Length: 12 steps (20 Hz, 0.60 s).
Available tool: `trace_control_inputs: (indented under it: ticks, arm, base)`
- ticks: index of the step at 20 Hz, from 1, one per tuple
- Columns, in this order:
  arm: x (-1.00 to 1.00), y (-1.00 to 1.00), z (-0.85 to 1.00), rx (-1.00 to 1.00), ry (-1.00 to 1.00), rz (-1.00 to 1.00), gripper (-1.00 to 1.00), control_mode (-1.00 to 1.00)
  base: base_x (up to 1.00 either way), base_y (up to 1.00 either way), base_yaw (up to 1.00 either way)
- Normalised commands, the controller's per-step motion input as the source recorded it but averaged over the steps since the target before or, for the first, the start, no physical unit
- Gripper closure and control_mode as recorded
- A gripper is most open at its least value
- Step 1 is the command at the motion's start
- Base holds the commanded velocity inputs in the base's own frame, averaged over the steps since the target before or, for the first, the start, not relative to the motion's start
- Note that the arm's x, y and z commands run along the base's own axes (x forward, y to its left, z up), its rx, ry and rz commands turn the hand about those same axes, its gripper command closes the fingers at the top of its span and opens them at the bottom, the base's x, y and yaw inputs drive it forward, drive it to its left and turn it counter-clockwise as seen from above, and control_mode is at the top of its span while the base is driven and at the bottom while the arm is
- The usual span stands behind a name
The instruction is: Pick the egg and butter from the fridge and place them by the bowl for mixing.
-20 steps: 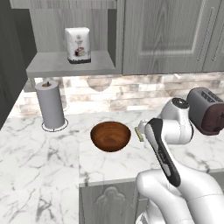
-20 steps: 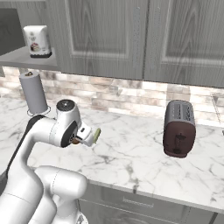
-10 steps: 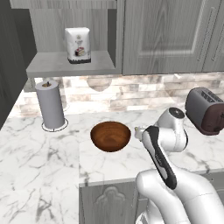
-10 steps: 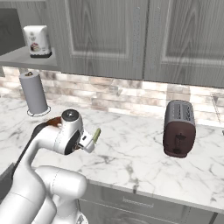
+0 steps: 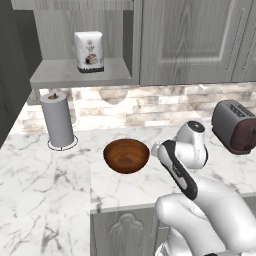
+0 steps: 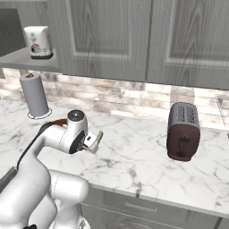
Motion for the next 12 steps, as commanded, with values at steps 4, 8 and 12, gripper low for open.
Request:
trace_control_inputs:
  ticks: [4,8,12]
  arm:
    - [0.06,0.06,-0.36,0.03,0.03,0.0,1.0,-1.0]
    - [0.08,0.02,-0.37,0.04,0.03,0.0,1.0,-1.0]
    - [0.05,0.05,-0.33,0.03,0.0,0.0,1.0,-1.0]
  base:
    - [0.0,0.0,0.0]
    - [0.0,0.0,0.0]
    - [0.0,0.0,0.0]
